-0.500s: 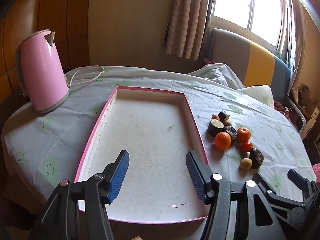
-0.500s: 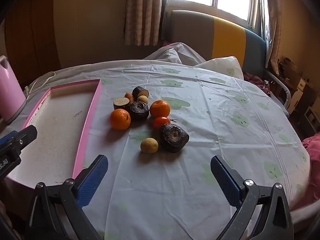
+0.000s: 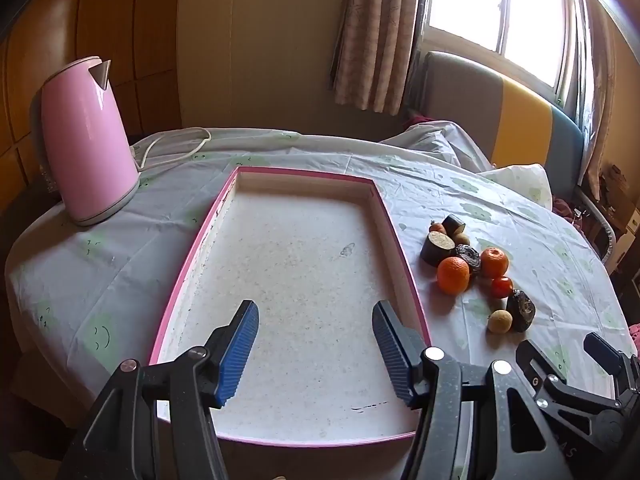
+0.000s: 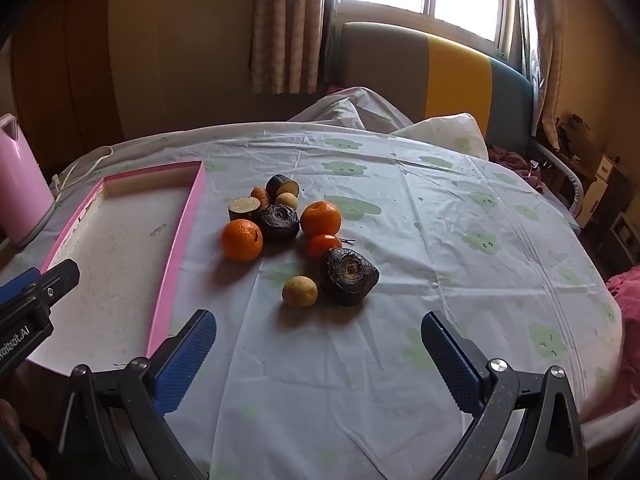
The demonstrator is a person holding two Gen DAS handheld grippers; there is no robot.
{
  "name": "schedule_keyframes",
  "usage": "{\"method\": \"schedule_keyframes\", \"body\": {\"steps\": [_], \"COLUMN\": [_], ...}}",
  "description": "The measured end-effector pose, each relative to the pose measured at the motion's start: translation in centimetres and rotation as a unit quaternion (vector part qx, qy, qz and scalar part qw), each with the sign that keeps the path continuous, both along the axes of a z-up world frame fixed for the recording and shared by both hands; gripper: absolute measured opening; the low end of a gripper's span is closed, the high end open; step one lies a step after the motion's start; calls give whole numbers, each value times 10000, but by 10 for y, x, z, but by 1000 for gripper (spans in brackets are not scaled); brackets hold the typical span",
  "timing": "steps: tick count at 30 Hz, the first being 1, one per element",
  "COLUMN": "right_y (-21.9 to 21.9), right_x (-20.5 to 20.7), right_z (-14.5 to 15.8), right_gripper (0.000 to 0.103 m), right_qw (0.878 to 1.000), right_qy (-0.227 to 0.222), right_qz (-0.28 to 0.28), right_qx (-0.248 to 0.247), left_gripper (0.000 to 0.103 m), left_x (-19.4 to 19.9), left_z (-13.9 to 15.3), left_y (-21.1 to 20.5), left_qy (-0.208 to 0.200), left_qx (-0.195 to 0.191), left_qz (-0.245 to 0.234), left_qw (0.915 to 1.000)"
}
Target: Organize fruits
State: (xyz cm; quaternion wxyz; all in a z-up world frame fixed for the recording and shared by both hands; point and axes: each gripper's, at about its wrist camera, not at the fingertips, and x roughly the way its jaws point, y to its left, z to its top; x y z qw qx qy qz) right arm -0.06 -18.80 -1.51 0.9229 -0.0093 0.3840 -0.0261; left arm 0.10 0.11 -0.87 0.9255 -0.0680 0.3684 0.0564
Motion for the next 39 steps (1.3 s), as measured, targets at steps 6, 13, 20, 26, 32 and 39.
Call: {"method": "schedule_keyframes", "body": {"steps": [6, 13, 20, 26, 32, 39], "right_y": [4, 5, 5, 2, 0, -1], "right_x": [-1, -2, 3, 3, 3, 5], "right_z": [0, 2, -2, -5, -3, -2], "right_gripper": [103, 103, 103, 103, 103, 103], "right_qw": [10000, 9999, 9999, 9999, 9999, 9999], "right_qy": [-34, -59, -35, -34, -54, -46], "right_qz": [74, 102, 134, 117, 103, 95], "right_qx": [-39, -80, -56, 3, 26, 38], "left_gripper": [60, 60, 60, 60, 60, 60], "left_x": [-2, -4, 3, 3, 3, 4], "left_z": [1, -1, 0, -1, 0, 1], "left_y": [3, -2, 1, -2, -2, -3], "left_qy": [-43, -32, 22, 59, 46, 37], "left_qx": [23, 94, 95, 115, 97, 80], "left_qz": [76, 21, 14, -2, -44, -70], "left_qw": [10000, 9999, 10000, 9999, 9999, 9999]}}
